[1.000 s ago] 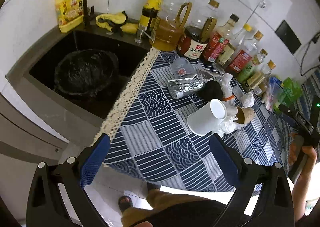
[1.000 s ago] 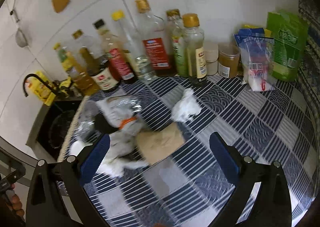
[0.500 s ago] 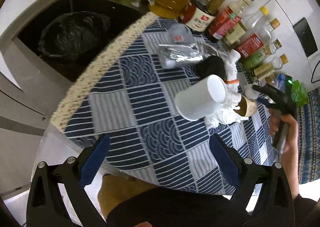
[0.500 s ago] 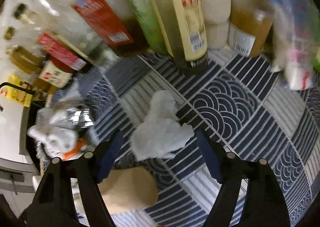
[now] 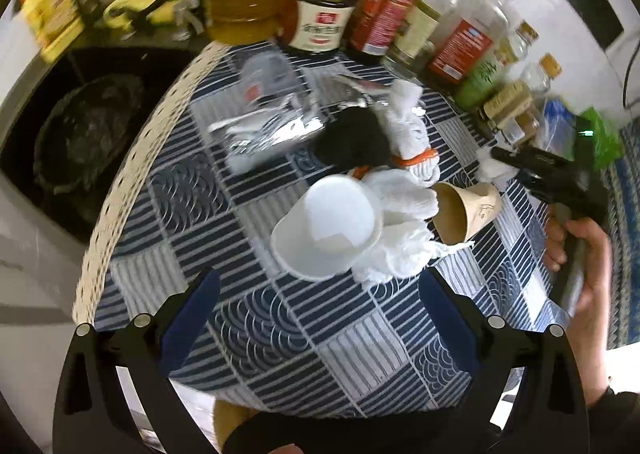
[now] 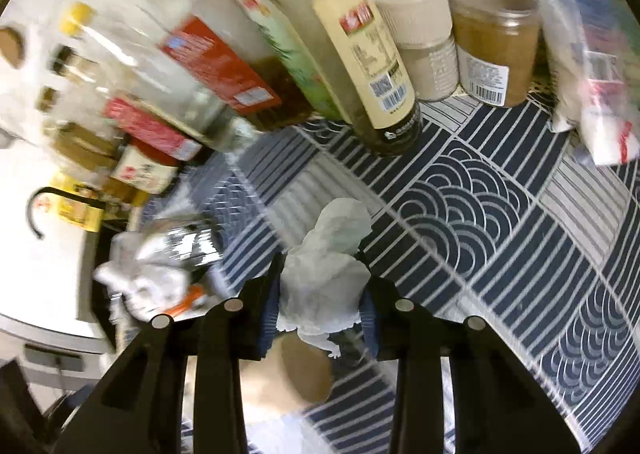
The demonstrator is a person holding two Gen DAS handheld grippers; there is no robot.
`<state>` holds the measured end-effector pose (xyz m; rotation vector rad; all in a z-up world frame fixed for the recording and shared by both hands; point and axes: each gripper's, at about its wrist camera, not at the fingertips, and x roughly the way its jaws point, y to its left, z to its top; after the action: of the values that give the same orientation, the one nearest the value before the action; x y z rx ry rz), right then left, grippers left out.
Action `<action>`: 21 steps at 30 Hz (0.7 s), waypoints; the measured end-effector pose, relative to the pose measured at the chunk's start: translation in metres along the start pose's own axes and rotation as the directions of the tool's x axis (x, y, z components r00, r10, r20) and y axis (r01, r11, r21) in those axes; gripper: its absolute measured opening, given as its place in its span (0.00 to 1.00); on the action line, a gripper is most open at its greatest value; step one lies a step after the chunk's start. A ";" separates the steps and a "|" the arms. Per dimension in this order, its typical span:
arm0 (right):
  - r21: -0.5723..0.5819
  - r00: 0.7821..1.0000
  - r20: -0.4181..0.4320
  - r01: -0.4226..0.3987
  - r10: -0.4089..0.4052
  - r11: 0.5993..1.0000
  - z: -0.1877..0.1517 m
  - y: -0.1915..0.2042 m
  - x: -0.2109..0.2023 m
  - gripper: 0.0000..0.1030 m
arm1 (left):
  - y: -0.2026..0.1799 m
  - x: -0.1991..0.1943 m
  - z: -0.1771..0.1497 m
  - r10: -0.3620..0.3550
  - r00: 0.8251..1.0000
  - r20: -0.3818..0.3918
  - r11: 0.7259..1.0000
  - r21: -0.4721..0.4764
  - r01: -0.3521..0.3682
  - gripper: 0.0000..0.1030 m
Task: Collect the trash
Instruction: 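Grasp the white paper cup with the left gripper while the right gripper grasps a crumpled white tissue, then carry the white cup with the left gripper while the right gripper carries the tissue to the trash bin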
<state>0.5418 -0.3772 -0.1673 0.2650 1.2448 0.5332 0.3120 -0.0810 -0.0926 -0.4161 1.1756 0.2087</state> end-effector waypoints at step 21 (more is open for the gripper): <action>-0.031 0.980 0.029 -0.194 0.195 0.980 -0.064 0.031 -0.076 0.35 | 0.002 0.063 0.035 0.012 0.995 -0.096 1.000 0.001 -0.012 0.60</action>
<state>0.4572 -0.3962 -0.1092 0.3730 1.1863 0.7120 0.3651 -0.0677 -0.1401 -0.4224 1.2729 0.2003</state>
